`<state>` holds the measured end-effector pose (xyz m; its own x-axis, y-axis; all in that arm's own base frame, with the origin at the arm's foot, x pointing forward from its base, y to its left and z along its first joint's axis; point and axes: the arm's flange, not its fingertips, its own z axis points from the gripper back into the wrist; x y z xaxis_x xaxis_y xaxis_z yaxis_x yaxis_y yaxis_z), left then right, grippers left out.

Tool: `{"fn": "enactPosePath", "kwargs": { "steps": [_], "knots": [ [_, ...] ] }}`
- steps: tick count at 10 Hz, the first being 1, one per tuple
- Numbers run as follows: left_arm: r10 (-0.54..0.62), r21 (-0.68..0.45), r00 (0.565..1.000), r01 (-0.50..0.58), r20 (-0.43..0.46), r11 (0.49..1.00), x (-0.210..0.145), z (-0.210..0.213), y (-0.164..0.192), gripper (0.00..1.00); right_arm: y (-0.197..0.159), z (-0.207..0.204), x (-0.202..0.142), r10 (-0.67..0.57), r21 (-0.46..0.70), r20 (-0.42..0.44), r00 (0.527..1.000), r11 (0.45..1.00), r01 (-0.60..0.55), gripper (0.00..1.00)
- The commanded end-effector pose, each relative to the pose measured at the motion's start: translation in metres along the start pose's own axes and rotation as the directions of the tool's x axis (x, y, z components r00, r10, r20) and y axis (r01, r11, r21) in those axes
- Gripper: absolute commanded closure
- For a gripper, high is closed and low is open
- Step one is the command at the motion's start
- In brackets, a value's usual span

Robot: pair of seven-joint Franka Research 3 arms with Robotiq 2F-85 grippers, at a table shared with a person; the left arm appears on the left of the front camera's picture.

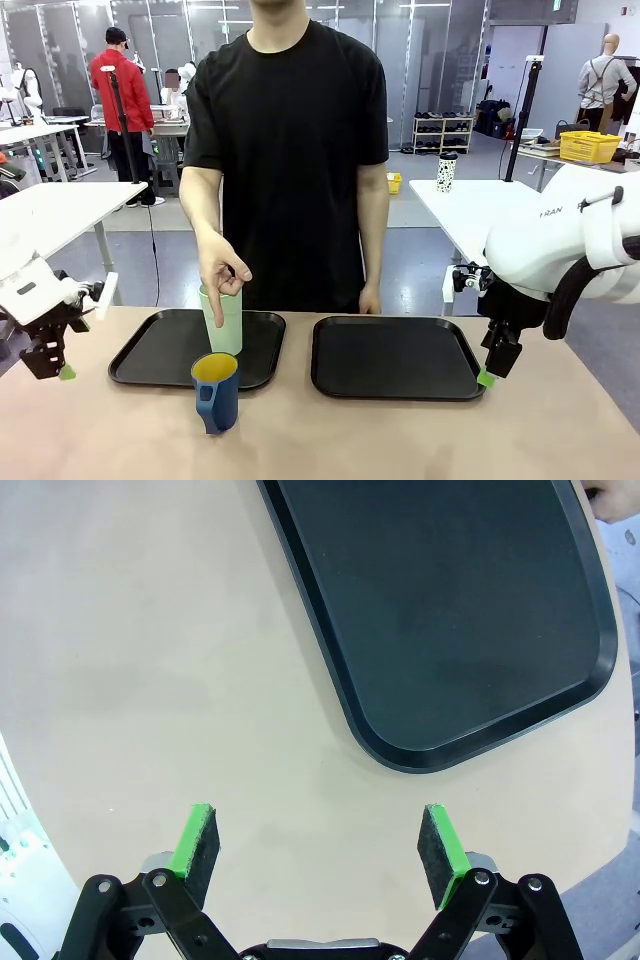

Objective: Sort and store the cups by type.
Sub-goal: Pick up the Handle plastic cup and place it into the empty Flat Tray.

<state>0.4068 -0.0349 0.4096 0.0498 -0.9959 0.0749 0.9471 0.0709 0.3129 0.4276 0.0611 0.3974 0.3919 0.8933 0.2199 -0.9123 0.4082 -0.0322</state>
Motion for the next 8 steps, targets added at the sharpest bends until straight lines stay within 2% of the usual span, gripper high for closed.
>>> {"fn": "enactPosePath", "kwargs": {
  "steps": [1, 2, 3, 8],
  "knots": [
    [-0.071, -0.029, 0.997, 0.071, 0.006, 0.997, -0.010, -0.009, -0.021, 0.00, -0.001, -0.001, -0.002, 0.012, -0.005, 0.002, 1.000, 1.000, -0.012, 0.00],
    [-0.042, -0.035, 0.999, 0.042, -0.017, 0.999, -0.008, -0.015, -0.017, 0.00, -0.001, -0.001, -0.002, 0.012, -0.005, 0.002, 1.000, 1.000, -0.012, 0.00],
    [-0.055, -0.013, 0.998, 0.055, 0.000, 0.998, 0.001, -0.003, -0.002, 0.00, -0.001, -0.001, -0.002, 0.012, -0.005, 0.002, 1.000, 1.000, -0.012, 0.00],
    [-0.054, -0.019, 0.999, 0.054, -0.010, 0.998, 0.002, -0.005, -0.003, 0.00, -0.001, -0.001, -0.002, 0.012, -0.005, 0.002, 1.000, 1.000, -0.012, 0.00]
  ]
}}
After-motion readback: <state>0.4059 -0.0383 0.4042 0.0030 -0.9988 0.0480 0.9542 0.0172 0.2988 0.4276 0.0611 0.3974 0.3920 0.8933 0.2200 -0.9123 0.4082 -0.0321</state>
